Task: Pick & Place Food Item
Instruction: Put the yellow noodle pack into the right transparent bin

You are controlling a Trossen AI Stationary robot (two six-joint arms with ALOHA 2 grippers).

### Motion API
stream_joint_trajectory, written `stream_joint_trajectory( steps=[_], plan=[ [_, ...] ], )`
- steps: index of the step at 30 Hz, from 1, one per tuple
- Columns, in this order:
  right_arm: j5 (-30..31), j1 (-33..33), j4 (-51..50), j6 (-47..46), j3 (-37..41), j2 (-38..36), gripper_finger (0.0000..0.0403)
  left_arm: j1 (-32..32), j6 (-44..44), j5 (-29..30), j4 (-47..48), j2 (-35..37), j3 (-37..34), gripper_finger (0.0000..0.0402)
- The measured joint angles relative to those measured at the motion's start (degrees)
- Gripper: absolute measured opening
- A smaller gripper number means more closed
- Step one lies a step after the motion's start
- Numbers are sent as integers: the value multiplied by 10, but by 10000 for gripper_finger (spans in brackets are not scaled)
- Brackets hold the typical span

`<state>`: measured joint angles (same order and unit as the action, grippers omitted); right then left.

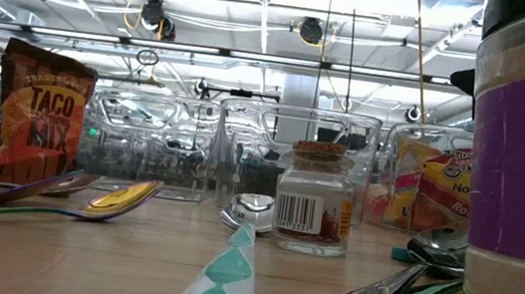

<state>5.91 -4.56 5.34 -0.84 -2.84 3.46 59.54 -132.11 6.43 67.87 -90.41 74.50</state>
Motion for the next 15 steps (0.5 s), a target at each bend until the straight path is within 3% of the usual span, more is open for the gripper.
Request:
stream_joint_trajectory(
  steps=[4,15],
  plan=[
    [0,0,0,0,0,0,0,-2,4,-50,5,-36,0,191],
    [0,0,0,0,0,0,0,-8,-2,-50,-28,-112,0,191]
  ],
)
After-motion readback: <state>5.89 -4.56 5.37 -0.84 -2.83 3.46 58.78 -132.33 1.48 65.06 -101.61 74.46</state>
